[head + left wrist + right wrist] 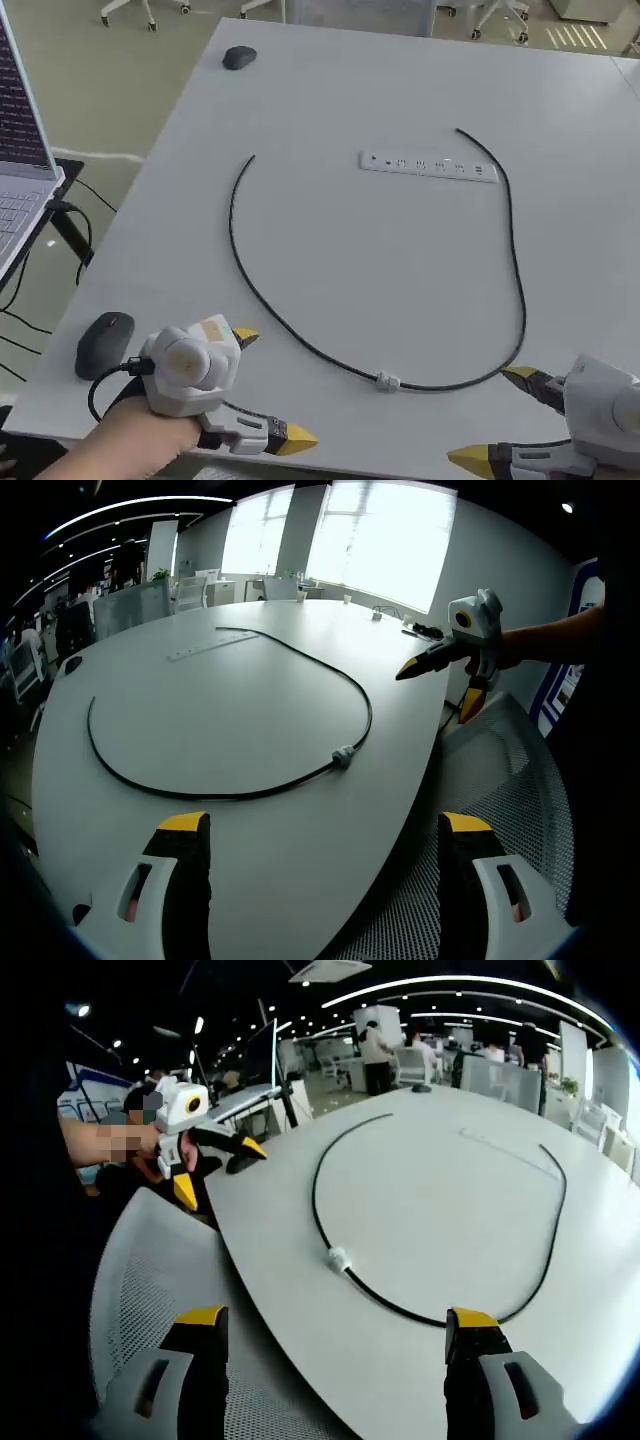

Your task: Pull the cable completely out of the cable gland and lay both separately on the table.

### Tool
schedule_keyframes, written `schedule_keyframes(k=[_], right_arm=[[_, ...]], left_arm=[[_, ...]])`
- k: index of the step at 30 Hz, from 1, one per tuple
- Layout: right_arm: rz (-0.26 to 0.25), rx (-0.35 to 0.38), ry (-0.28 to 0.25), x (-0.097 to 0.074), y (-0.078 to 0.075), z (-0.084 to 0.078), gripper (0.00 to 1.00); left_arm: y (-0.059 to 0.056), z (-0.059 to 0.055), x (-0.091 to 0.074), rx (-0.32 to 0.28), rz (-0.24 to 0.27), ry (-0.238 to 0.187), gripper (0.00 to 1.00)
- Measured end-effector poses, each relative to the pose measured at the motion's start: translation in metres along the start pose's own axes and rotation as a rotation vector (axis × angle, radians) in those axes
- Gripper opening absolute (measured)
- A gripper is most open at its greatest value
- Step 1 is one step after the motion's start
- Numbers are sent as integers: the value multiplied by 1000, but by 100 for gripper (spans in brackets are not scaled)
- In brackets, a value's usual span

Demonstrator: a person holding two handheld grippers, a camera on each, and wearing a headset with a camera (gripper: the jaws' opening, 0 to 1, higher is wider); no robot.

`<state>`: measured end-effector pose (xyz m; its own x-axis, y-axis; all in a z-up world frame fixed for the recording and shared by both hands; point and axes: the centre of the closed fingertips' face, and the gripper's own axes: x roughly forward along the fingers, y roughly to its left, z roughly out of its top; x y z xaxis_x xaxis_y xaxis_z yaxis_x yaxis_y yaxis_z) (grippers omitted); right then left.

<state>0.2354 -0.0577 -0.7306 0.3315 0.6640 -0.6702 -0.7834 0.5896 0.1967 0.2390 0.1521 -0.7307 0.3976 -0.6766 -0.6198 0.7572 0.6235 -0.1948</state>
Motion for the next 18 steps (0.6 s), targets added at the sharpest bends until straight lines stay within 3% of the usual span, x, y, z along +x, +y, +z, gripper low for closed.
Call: schedule_keyframes(k=[12,18], right_arm=[[11,-2,4,3,-2,0,90],[14,-10,-8,4,-6,6,91]], left_arm=[[0,0,1,-12,6,1,94],[-5,2,4,-7,3,8,94]])
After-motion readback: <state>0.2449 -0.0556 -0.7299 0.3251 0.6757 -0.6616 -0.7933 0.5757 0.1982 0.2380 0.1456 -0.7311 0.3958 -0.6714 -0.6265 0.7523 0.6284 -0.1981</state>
